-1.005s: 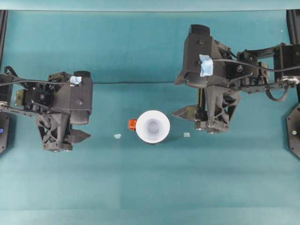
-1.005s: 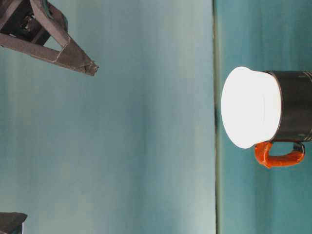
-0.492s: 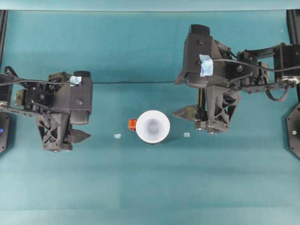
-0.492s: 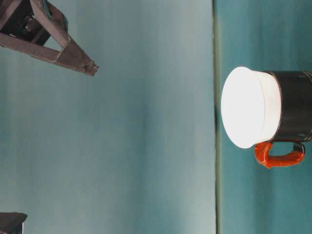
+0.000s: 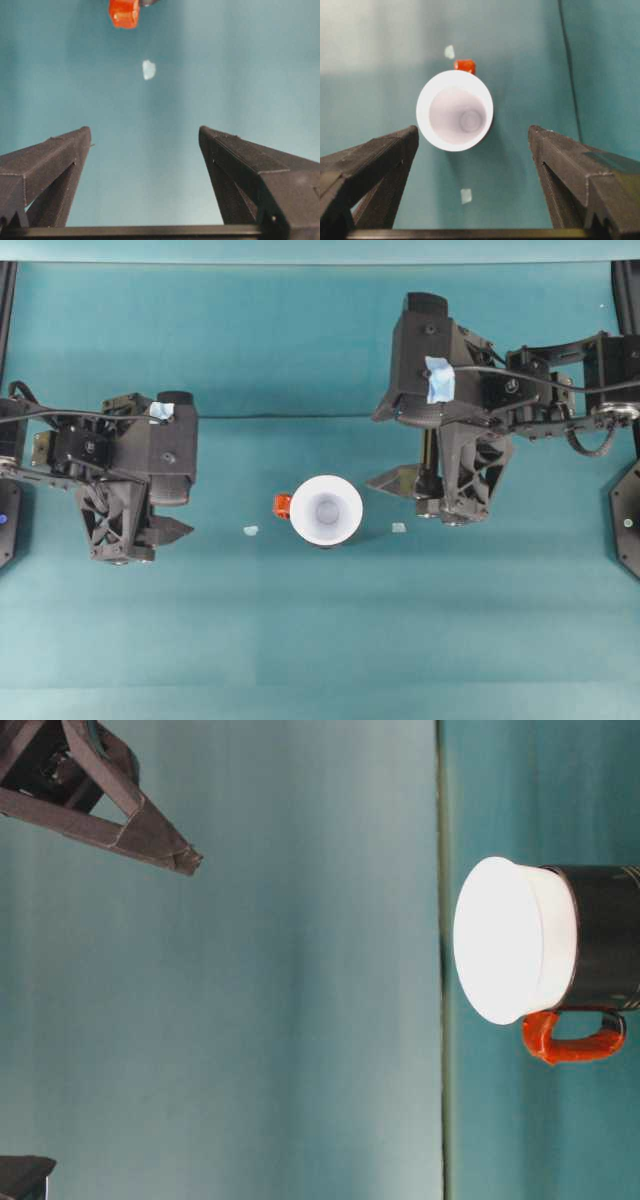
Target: Put the paper cup into the moved red handle cup holder.
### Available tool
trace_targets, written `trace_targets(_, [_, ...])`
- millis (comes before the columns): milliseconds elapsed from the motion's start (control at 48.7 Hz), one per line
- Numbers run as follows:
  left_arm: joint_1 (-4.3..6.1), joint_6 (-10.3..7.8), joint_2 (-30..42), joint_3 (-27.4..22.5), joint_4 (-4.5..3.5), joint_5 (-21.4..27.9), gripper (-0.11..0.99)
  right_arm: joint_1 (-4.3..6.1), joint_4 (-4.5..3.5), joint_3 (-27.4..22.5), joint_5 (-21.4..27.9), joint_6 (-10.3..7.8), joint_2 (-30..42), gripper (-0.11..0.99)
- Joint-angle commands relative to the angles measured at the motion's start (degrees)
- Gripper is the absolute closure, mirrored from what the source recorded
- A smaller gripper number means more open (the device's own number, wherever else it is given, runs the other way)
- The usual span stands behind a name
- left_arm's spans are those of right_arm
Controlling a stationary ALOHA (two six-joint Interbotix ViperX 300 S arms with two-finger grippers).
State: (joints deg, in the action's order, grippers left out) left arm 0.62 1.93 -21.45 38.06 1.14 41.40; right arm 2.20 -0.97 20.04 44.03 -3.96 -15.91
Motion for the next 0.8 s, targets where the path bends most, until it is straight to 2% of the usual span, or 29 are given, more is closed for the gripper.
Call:
trace_targets(0, [0.09, 0.09, -0.79, -0.79, 0.18, -0.26, -0.07, -0.18, 0.18, -0.62, -0.18, 0.26, -1.14, -0.08])
trace_targets(492, [0.35, 0.18, -0.79, -0.88, 0.18, -0.26, -0.07, -0.53, 0.18, -0.44, -0.18, 0.18, -1.14, -0.08])
trace_targets(780, [0.44, 1.32, -0.79, -0.88, 0.09, -0.26, -0.07, -0.7, 0.26, -0.35, -0.09, 0.18, -1.14, -0.08])
